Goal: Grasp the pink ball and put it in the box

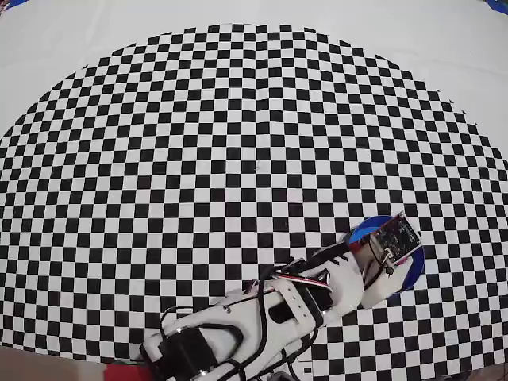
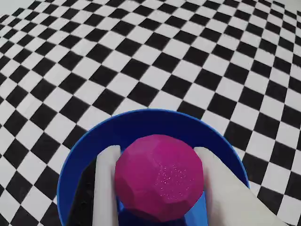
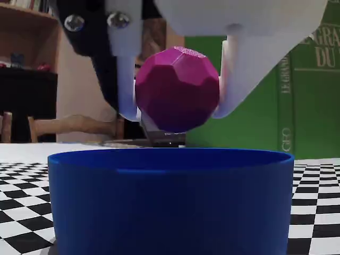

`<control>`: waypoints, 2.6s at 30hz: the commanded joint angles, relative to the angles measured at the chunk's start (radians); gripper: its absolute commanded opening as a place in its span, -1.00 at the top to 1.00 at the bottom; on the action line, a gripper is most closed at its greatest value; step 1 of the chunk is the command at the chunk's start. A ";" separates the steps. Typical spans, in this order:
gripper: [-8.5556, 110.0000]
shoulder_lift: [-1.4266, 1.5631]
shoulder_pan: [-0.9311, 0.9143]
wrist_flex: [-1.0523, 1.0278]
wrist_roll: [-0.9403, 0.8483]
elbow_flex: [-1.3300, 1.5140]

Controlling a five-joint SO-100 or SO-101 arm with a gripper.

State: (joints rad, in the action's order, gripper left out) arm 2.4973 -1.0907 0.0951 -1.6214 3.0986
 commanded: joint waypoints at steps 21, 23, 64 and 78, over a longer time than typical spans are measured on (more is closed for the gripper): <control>0.85 -0.048 0.002 0.061 0.015 0.006; 0.85 -0.048 0.002 0.061 0.015 0.006; 0.38 -0.041 0.003 0.067 0.014 0.006; 0.38 0.247 0.104 0.072 0.321 0.000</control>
State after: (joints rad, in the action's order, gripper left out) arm 2.6753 -1.0078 0.1503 -1.3729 3.1017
